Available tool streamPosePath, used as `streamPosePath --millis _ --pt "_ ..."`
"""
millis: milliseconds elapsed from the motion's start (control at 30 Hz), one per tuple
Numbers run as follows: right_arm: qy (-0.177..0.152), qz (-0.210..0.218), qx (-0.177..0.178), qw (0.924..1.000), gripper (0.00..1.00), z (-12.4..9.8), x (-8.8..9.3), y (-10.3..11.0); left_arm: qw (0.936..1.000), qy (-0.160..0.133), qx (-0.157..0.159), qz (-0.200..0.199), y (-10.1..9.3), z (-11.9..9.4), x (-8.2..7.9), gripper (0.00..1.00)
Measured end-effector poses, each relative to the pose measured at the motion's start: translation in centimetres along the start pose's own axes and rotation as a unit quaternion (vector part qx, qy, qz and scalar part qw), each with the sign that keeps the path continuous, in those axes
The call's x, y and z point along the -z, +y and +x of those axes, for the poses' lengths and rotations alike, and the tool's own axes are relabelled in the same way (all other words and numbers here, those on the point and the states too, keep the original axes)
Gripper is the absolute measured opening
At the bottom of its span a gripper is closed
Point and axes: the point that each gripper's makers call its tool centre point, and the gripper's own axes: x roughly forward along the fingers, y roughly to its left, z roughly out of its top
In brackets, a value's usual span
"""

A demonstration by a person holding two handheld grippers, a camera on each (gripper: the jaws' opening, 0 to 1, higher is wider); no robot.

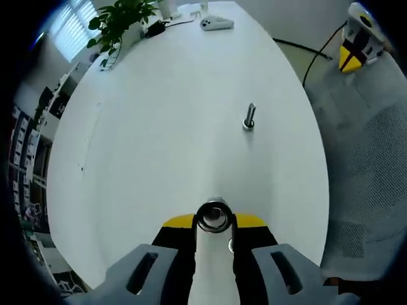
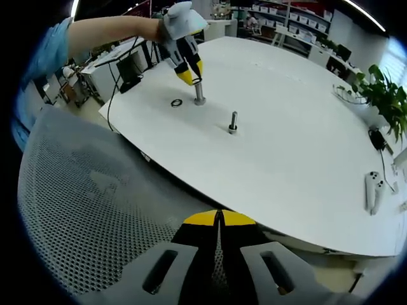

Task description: Place the washer onto the threaded stud by aligning its center hole with the stud, sliding it down to the base, and recovering from edge contact or off-axis alignment until the washer reaches the visible bottom stop.

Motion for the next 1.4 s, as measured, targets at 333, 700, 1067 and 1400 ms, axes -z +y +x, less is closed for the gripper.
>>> streamPosePath --millis 333,700,1067,1400 --pt "0.002 -0.001 -0.002 1.0 0.04 0.0 0.0 0.1 0.9995 0.027 0.016 -0.006 0.0 2.2 0.4 0.19" --pt "0.004 0.0 -0.002 1.0 0.04 0.0 0.1 0.1 0.9983 0.048 0.027 -0.018 -1.7 5.5 1.5 0.18" --pt "0.001 0.0 -0.002 1.0 0.04 0.0 0.0 0.1 0.9986 0.04 0.035 0.001 -4.8 5.4 0.5 0.19" --pt "-0.003 0.0 0.001 1.0 0.04 0.0 -0.1 0.0 0.9992 0.001 0.04 0.006 -8.0 5.5 -0.6 0.2"
